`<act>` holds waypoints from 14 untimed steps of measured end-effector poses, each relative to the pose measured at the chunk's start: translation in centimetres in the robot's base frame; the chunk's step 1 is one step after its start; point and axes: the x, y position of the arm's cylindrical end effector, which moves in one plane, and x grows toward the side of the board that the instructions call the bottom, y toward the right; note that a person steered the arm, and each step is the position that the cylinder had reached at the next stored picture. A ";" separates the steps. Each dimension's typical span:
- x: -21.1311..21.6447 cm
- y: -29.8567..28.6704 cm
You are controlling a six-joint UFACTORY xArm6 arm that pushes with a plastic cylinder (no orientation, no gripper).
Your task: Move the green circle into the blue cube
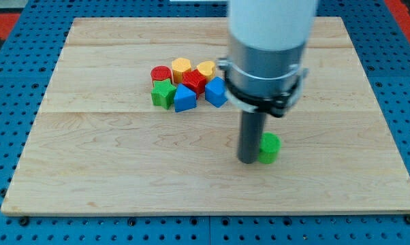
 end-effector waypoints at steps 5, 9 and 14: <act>-7.3 0.0; -10.7 5.6; -23.0 0.3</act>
